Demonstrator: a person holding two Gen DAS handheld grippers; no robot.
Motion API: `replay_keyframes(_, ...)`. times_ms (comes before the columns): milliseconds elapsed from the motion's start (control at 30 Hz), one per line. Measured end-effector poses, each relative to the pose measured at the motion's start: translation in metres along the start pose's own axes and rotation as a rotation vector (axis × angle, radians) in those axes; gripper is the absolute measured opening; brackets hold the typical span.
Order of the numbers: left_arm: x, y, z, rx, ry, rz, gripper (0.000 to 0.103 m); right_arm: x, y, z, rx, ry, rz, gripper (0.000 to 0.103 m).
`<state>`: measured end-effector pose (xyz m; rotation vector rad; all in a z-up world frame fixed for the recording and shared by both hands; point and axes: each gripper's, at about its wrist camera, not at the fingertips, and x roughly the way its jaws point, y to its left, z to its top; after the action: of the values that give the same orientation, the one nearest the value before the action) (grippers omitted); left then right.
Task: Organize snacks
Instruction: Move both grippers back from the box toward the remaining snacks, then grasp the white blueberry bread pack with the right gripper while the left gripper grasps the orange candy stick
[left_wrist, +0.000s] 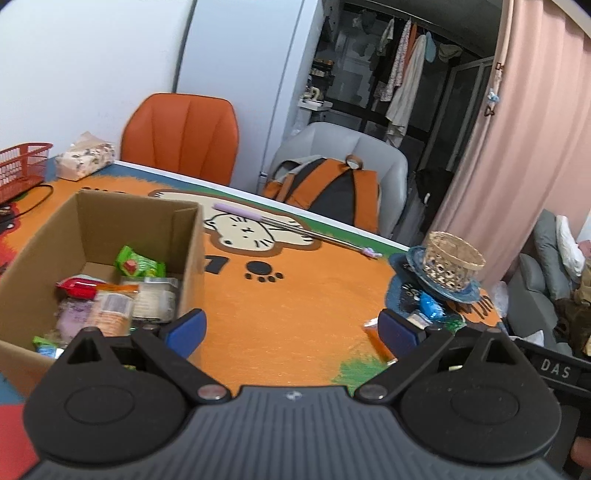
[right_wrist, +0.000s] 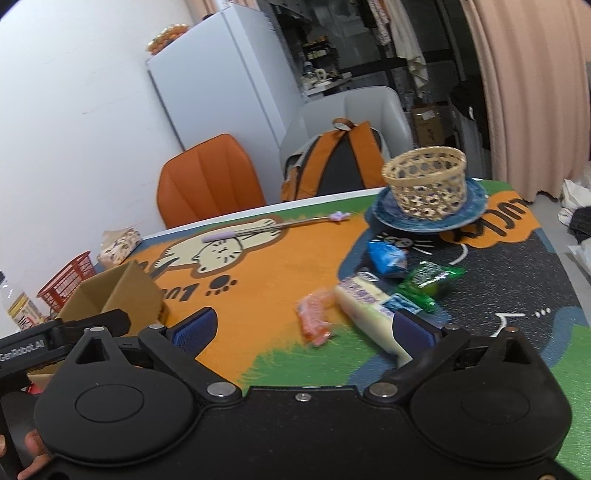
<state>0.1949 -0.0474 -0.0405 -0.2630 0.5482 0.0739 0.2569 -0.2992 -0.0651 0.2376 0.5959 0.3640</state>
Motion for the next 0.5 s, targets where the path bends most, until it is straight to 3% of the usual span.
replay_keyframes(267,0.014,-0.017,-0.004,0.033,0.004,-0.018,0.098,0.009,-0.023,-0.003,0.018,0.008,-0.029,0.101)
replay_keyframes(500,0.037,-0.033,-0.010,0.044,0.044,-0.018,0.096,0.023,-0.038,-0.001,0.009,0.031,-0.040,0.088)
